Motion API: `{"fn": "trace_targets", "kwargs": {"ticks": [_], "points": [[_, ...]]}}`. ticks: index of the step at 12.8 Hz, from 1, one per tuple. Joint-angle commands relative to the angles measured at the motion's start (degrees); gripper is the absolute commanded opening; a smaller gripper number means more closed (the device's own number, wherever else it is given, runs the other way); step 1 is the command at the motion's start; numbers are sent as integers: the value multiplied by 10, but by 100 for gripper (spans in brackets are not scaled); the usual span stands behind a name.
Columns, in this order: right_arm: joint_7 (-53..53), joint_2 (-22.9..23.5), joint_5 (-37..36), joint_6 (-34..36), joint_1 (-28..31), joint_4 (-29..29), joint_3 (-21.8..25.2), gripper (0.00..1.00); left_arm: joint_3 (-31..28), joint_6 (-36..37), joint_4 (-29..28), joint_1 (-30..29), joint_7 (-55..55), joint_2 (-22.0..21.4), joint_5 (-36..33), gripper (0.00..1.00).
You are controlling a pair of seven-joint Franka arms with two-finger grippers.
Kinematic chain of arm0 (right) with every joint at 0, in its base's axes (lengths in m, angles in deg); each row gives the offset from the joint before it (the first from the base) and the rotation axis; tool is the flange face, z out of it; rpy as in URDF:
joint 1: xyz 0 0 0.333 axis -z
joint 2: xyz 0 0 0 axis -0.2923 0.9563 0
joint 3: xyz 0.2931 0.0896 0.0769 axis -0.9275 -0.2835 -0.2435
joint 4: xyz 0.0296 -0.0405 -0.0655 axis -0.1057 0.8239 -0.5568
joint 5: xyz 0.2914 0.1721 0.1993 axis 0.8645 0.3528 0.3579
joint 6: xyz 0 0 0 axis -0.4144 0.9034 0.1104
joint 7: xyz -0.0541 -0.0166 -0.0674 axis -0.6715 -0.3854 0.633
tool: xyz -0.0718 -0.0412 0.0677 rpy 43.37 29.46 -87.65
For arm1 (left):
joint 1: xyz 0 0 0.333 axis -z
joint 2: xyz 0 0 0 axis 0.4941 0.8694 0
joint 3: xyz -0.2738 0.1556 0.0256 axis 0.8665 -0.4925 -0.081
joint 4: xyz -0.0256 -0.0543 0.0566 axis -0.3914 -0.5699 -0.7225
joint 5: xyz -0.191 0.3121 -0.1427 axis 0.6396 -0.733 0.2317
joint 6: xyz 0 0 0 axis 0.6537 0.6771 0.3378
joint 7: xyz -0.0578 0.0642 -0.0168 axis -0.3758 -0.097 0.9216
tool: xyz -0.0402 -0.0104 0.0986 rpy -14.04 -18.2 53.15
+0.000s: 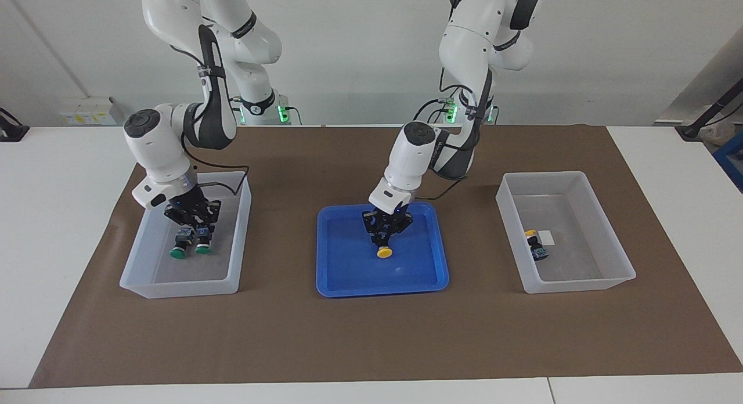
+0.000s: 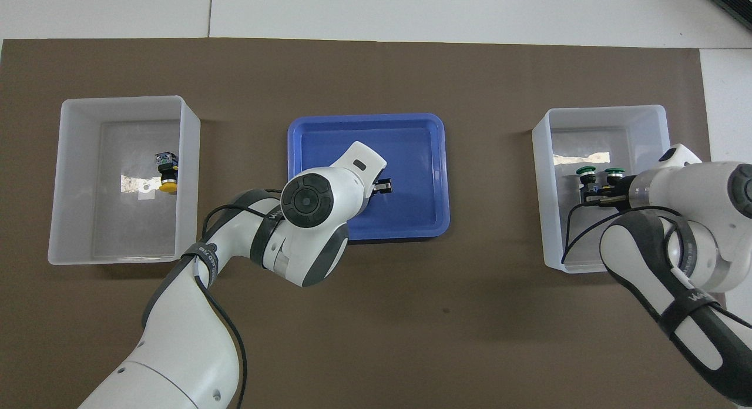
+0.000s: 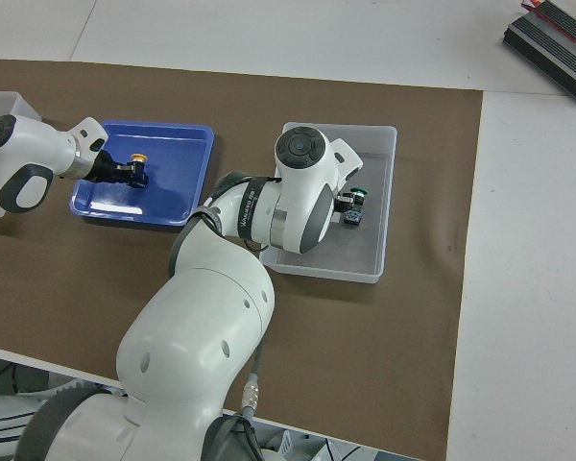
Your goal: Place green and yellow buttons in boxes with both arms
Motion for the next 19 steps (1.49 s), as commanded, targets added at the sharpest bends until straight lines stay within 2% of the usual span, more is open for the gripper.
{"fn": "trace_targets", "kwargs": {"ticks": [1, 3, 4, 7, 10, 12, 14, 16, 18, 19], "points": [[-11, -1, 6, -8, 12, 2, -8, 90, -2, 88, 70, -21, 3, -1, 10, 0], [2, -9, 9, 4, 10, -12, -9, 100, -3, 138, 94, -35, 3, -19, 10, 0], [8, -16, 9, 26, 8, -24, -9, 100, -3, 165, 95, -46, 4, -44, 10, 0], [45, -40, 8, 138, 5, -88, -8, 100, -7, 278, 101, -78, 7, -117, 8, 0], [81, -73, 7, 265, 2, -156, -10, 100, -8, 387, 138, -134, 24, -157, 2, 0], [96, -78, 6, 320, -9, -202, -11, 100, -8, 430, 144, -195, 74, -195, 2, 0], [120, -72, 0, 360, -22, -248, -11, 100, -7, 479, 143, -269, 175, -220, 2, 0], [125, -71, 0, 368, -24, -267, -11, 100, -8, 484, 128, -332, 274, -229, 2, 0], [125, -72, -8, 378, -24, -279, -10, 100, -8, 472, 81, -381, 360, -250, 2, 0], [124, -74, -13, 381, -24, -283, -10, 100, -9, 441, 44, -396, 390, -264, 2, 0]]}}
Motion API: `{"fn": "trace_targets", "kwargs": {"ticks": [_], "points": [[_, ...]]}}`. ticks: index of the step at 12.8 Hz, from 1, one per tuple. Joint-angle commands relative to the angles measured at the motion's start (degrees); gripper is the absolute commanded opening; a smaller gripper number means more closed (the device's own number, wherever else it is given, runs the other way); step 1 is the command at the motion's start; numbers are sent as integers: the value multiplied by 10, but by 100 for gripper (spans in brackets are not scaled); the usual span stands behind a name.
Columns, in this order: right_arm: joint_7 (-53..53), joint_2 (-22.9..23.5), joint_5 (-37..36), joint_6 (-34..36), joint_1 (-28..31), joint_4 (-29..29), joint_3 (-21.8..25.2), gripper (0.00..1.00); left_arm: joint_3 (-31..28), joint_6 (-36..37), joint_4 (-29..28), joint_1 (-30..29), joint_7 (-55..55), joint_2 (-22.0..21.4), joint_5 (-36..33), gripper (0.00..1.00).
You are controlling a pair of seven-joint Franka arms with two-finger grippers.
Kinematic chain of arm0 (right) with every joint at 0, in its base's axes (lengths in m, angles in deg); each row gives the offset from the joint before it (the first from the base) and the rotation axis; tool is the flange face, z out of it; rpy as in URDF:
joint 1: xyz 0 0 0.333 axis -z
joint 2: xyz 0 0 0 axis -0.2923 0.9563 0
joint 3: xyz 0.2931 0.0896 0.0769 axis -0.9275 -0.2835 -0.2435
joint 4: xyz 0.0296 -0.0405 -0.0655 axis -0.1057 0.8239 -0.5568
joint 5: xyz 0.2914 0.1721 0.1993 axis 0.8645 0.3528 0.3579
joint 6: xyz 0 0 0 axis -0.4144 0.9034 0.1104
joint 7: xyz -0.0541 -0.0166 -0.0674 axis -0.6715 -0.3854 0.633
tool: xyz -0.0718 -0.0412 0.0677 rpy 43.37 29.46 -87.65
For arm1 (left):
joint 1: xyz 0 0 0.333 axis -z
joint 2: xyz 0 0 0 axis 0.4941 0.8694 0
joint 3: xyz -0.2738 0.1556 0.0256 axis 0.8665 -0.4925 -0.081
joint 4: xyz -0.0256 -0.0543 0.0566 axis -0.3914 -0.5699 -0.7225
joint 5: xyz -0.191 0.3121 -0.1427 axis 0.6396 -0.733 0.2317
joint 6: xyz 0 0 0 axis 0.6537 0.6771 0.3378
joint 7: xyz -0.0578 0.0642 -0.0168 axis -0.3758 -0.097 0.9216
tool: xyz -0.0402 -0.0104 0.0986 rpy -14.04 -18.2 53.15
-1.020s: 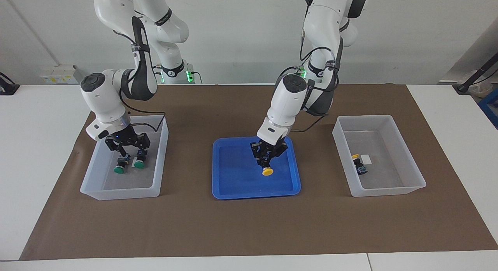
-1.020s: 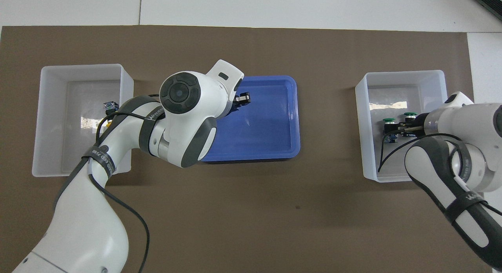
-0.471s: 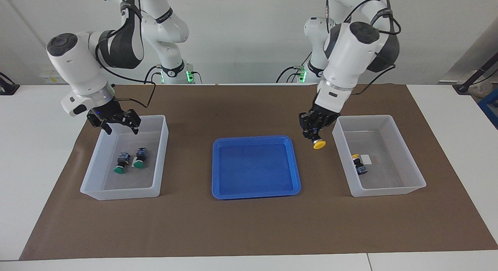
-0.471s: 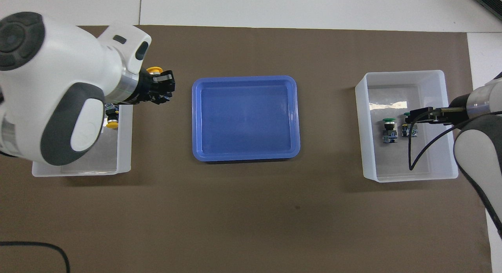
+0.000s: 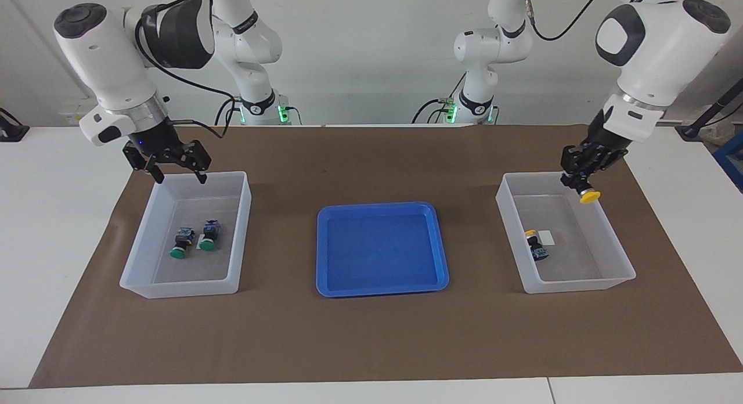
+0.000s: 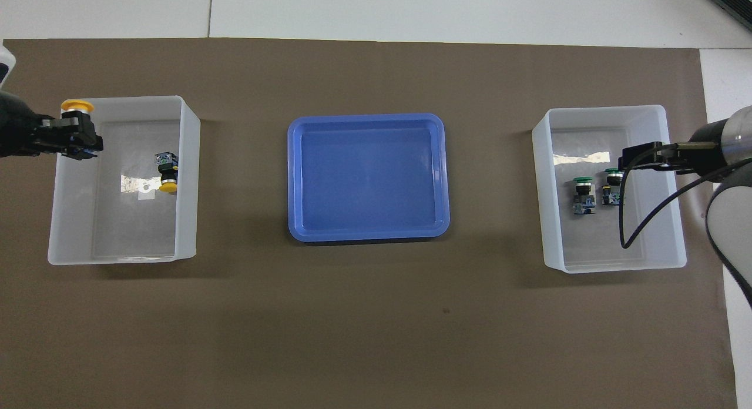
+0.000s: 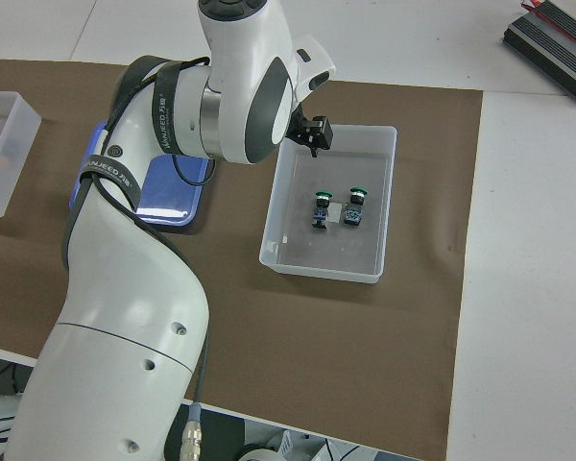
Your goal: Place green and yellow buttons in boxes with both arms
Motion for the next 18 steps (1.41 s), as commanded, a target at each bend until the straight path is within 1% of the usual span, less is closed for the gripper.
{"fn": "trace_targets", "kwargs": {"ticks": [1, 2, 4, 6, 7, 8, 9, 10, 12, 15, 16, 17, 18], "points": [[10, 11, -18, 33, 3, -36, -4, 100, 7, -82, -121, -27, 60, -54, 2, 0], [11, 13, -21, 35, 2, -42, -5, 100, 6, -129, -166, -28, 61, -59, 2, 0], [11, 13, -21, 28, -7, -45, -5, 100, 7, -216, -227, -28, 61, -45, 1, 0], [11, 13, -22, 36, -7, -45, -5, 100, 7, -286, -257, -31, 66, -23, 1, 0], [10, 11, -22, 40, -7, -44, -5, 100, 6, -322, -273, -34, 74, -21, 1, 0], [10, 11, -21, 47, -7, -44, -5, 100, 7, -349, -284, -48, 83, -16, 1, 0], [8, 11, -21, 49, -8, -44, -5, 100, 7, -367, -286, -56, 102, 0, 1, 0], [9, 9, -21, 50, -22, -44, 1, 100, 7, -386, -284, -57, 114, 21, 1, 0], [11, 7, -22, 54, -76, -44, 43, 100, 7, -460, -285, -53, 112, 78, 1, 0], [10, 3, -22, 66, -93, -43, 62, 100, 7, -498, -285, -52, 114, 120, 1, 0], [10, 3, -22, 71, -113, -44, 84, 100, 7, -510, -286, -48, 114, 126, 1, 2], [9, 2, -21, 71, -128, -44, 105, 100, 7, -509, -286, -48, 114, 126, 1, 11], [9, -1, -21, 71, -133, -43, 110, 100, 7, -509, -286, -48, 114, 126, 1, 32]]}}
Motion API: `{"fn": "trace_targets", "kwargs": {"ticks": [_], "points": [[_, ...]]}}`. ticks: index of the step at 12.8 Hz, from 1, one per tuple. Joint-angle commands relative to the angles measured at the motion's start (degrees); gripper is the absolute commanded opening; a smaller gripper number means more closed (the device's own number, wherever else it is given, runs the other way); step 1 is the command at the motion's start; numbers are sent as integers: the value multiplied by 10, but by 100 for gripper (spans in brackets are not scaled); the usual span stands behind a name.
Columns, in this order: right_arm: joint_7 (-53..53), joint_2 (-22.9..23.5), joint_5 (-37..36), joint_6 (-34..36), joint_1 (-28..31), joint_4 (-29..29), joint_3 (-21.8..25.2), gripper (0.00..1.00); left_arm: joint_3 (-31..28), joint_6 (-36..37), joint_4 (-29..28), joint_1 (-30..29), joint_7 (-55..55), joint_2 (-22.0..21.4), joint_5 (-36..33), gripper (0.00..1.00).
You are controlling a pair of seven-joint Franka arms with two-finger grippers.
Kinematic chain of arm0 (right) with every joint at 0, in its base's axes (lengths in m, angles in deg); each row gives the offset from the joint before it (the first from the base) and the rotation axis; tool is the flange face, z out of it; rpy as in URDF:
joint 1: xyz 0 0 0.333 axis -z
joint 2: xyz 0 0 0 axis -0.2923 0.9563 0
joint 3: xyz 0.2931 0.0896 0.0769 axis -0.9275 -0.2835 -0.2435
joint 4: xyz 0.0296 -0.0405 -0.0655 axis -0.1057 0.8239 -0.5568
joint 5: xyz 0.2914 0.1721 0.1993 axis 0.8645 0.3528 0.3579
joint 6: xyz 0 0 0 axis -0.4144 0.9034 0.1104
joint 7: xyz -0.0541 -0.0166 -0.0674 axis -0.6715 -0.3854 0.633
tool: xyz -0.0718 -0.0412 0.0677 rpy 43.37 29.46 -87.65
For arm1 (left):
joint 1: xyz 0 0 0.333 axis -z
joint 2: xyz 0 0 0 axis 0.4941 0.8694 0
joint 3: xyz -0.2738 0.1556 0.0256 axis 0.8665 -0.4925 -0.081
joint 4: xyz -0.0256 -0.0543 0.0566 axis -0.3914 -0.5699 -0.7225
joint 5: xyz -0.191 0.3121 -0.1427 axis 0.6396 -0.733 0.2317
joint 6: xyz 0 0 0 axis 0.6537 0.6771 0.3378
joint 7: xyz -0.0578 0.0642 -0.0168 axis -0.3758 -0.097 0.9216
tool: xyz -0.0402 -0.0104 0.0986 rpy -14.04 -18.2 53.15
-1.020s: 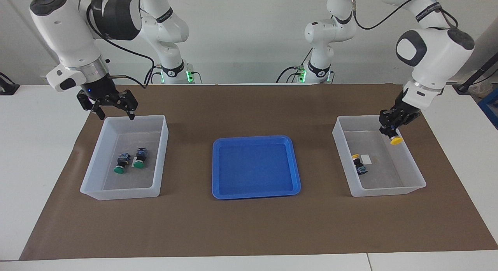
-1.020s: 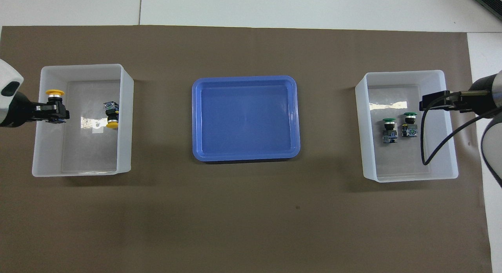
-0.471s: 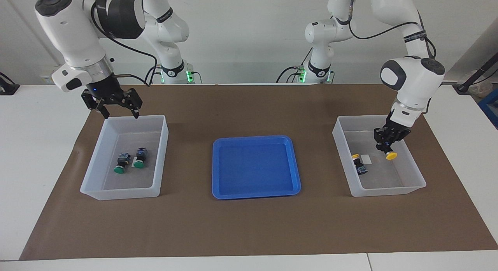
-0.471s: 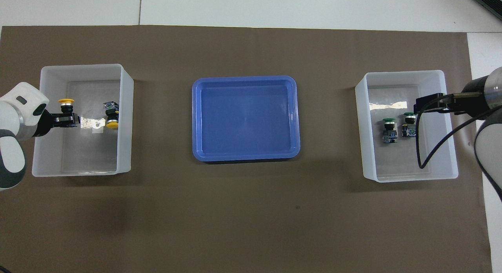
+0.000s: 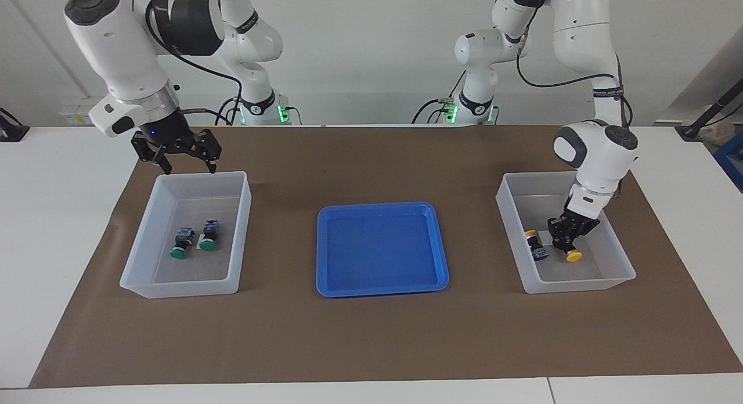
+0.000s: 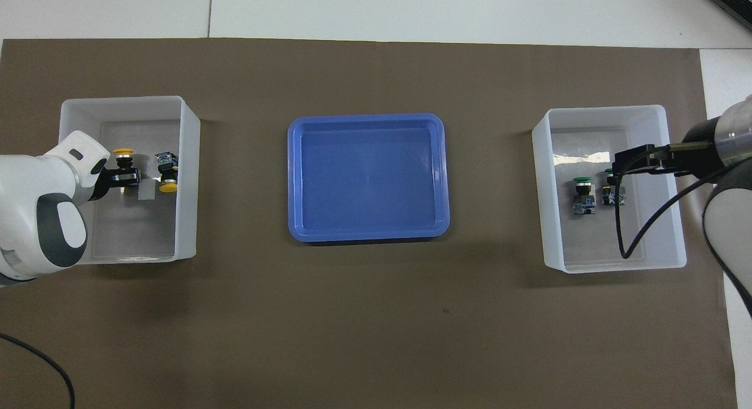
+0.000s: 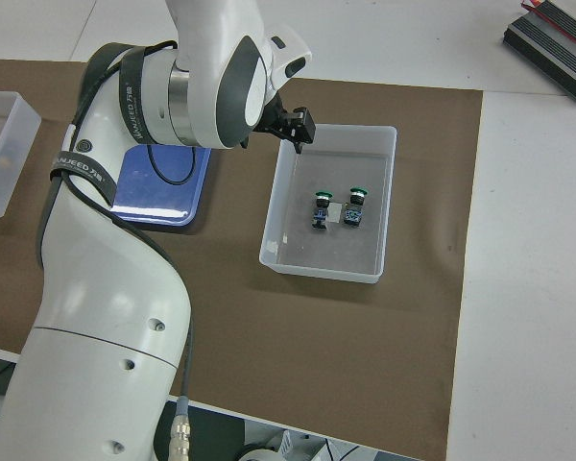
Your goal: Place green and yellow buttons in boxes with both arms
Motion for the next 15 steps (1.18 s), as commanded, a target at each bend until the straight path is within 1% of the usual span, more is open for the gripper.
{"fn": "trace_targets", "kwargs": {"ticks": [1, 2, 3, 4, 5, 7, 9, 11, 13, 14, 15], "points": [[9, -3, -8, 20, -20, -9, 19, 100, -2, -6, -1, 3, 9, 4, 1, 56], [10, -4, -8, 29, -20, -9, 18, 100, -3, 0, 2, 5, 8, 5, 1, 67], [10, -5, -8, 34, -20, -9, 17, 100, -3, 9, 10, 6, 8, 3, 1, 74], [10, -8, -8, 34, -20, -9, 18, 100, -3, 47, 28, 6, 8, -3, 1, 75], [10, -9, -9, 41, -19, -12, 20, 100, -4, 127, 73, 6, 8, -12, 1, 75], [10, -6, -8, 66, -19, -36, 20, 100, -4, 297, 182, -1, 6, -16, -4, 74], [10, -3, -9, 80, -18, -51, 20, 100, -3, 423, 284, 0, 1, -16, -34, 74], [10, -2, -8, 83, -15, -52, 19, 100, -4, 532, 364, 6, 1, -11, -40, 74], [10, -4, -9, 83, -19, -49, 18, 100, -1, 600, 405, 7, 1, -16, -51, 74], [8, -5, -5, 75, -17, -48, 17, 100, 0, 627, 410, 7, 1, -18, -51, 74], [6, -5, -1, 72, -15, -47, 17, 100, 3, 649, 419, 7, -3, -32, -50, 74]]}}
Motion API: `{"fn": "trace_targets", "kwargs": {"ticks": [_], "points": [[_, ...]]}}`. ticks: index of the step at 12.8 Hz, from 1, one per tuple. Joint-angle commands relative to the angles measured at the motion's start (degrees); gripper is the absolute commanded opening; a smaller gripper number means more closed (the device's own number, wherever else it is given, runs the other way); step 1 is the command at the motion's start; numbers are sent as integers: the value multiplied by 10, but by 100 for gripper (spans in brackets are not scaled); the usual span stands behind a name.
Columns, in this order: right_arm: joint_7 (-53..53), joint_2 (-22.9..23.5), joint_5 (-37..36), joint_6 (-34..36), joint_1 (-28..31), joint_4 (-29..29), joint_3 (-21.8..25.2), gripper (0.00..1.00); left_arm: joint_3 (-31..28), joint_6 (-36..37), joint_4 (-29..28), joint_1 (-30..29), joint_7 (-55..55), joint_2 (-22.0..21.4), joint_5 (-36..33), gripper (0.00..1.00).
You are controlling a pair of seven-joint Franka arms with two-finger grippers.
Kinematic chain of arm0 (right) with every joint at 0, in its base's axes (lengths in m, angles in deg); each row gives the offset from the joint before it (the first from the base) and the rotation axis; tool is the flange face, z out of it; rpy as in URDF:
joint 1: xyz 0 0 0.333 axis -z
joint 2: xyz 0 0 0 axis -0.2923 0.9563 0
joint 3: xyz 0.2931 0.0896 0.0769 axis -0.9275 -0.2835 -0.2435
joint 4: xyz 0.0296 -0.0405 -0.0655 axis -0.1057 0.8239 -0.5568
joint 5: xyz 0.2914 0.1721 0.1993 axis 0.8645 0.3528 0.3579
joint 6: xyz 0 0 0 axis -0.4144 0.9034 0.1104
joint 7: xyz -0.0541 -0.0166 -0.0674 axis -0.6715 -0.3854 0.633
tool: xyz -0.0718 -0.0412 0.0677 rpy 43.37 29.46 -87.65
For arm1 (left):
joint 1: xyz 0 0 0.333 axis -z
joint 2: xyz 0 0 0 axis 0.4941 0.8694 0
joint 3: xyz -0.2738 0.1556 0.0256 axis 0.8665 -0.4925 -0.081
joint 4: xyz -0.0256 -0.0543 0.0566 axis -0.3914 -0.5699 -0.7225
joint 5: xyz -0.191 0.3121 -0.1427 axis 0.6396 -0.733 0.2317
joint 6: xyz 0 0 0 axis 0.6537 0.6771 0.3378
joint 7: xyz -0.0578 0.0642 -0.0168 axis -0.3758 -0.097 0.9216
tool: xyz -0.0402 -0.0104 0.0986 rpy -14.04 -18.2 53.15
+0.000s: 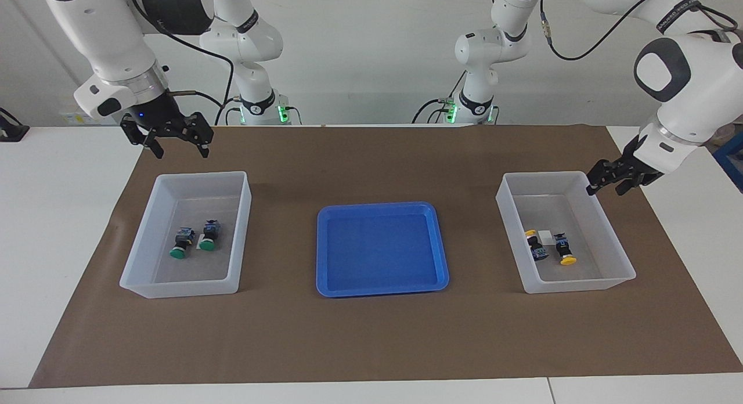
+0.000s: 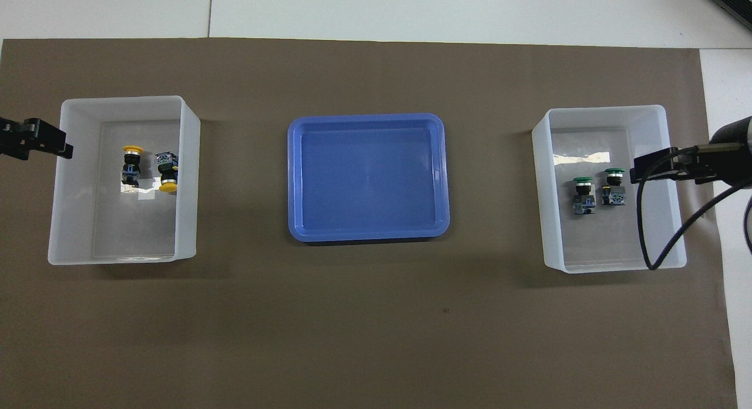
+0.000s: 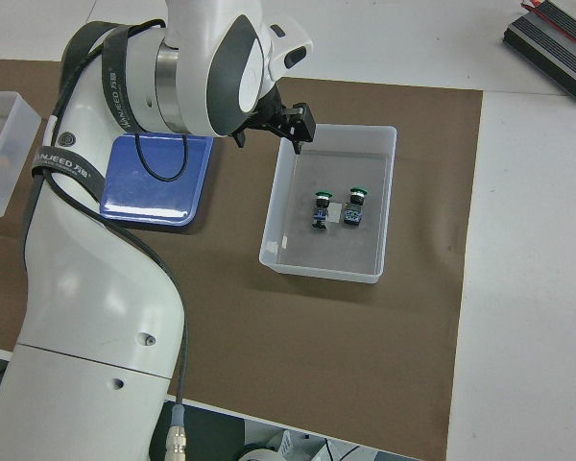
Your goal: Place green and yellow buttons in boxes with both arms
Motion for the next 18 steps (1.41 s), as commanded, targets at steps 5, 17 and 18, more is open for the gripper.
{"fn": "trace_targets", "kwargs": {"ticks": [5, 17, 18], "points": [[8, -2, 0, 4, -1, 1, 0, 100, 7, 59, -10, 53, -50, -68, -22, 74], [5, -2, 0, 4, -2, 1, 0, 100, 8, -11, -150, 74, -63, -133, -43, 100], [5, -2, 0, 4, -1, 1, 0, 100, 8, -10, -149, 74, -63, -133, -53, 100]]}}
